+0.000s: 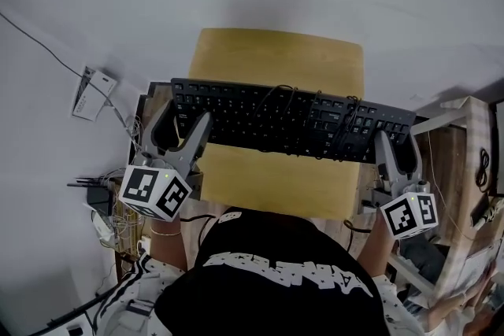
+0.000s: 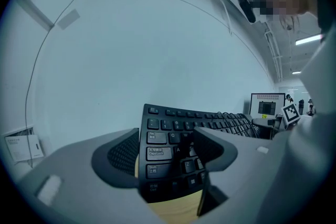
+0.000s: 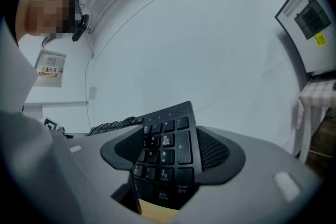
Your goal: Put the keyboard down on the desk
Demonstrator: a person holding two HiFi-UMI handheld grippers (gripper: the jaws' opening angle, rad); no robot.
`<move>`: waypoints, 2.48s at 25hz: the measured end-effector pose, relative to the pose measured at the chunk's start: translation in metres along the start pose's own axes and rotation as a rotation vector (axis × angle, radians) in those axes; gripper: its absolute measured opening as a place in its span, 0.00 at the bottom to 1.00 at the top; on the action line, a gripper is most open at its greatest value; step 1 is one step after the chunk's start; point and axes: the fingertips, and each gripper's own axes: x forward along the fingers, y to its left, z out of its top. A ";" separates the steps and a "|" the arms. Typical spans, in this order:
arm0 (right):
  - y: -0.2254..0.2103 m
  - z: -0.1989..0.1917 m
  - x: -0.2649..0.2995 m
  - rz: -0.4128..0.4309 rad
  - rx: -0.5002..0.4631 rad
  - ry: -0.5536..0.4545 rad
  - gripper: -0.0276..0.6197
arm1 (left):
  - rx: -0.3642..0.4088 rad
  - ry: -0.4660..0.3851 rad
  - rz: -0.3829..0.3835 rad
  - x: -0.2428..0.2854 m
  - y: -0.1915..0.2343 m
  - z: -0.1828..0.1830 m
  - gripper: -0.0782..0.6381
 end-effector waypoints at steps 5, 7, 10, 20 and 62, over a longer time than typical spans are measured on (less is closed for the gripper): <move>0.001 -0.001 -0.001 -0.005 0.005 0.010 0.53 | -0.007 0.025 -0.002 0.000 0.000 -0.001 0.53; 0.001 -0.001 -0.001 -0.010 0.009 0.015 0.53 | -0.003 0.028 -0.008 0.001 0.000 -0.001 0.53; 0.000 -0.001 -0.001 -0.017 0.016 0.028 0.53 | -0.006 0.046 -0.005 0.002 0.000 -0.001 0.53; 0.000 -0.003 -0.002 -0.034 0.047 0.082 0.53 | -0.011 0.110 -0.013 0.001 -0.001 0.000 0.53; 0.017 0.026 -0.006 -0.182 0.041 0.334 0.53 | -0.201 0.328 -0.039 0.007 0.006 -0.016 0.53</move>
